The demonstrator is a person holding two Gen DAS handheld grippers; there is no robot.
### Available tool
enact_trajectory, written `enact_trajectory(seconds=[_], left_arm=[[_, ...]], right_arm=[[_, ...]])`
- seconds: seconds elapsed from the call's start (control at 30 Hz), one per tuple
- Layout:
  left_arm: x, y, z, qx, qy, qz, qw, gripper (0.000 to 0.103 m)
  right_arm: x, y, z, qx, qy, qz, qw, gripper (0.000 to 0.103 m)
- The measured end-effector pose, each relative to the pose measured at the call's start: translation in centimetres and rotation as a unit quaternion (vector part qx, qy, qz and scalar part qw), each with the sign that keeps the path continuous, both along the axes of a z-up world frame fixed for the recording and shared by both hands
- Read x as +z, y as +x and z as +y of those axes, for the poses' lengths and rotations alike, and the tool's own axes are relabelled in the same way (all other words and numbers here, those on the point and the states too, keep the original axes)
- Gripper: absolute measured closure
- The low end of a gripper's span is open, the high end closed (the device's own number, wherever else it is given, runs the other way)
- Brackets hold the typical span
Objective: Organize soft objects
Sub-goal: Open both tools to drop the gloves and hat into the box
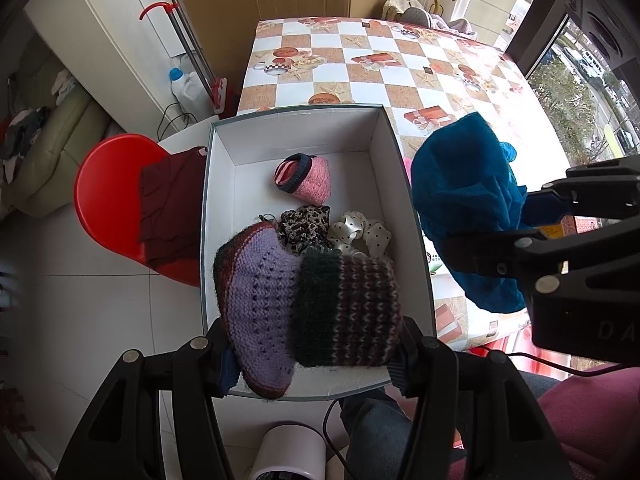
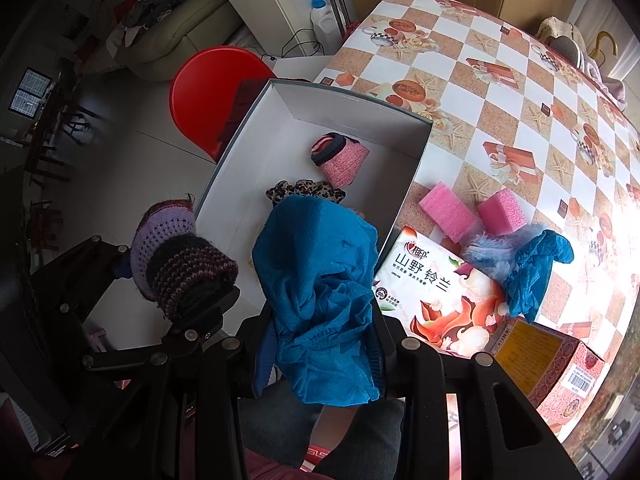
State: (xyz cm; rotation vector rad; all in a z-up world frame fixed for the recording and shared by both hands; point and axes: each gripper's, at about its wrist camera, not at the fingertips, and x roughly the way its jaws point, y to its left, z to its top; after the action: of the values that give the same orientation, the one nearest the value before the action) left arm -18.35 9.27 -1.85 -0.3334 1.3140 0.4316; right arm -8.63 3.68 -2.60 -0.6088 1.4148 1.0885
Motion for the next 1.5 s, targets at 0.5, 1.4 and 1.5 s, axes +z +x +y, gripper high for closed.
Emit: enact_trajectory(seconds=[0.5,1.4,1.5], left_arm=[[-0.3,-0.1,0.1,0.004,-0.003,0.007,1.0000,0.041],[-1.4,-0.5,1.5,0.023,-0.007,0.012,0.9996,0.041],[-1.6,-0.6,1.9,0.028,-0.013,0.014,0.9994,0.038]], right_arm=[[-0.5,-0.2,0.4,0.007,-0.005,0.003,1.000,0.064],[-1.1,0.0,1.8,0.006,0.004,0.016,1.000,0.064],[-1.3,-0.1,2.3,0.011,0.003,0.018,1.000,0.059]])
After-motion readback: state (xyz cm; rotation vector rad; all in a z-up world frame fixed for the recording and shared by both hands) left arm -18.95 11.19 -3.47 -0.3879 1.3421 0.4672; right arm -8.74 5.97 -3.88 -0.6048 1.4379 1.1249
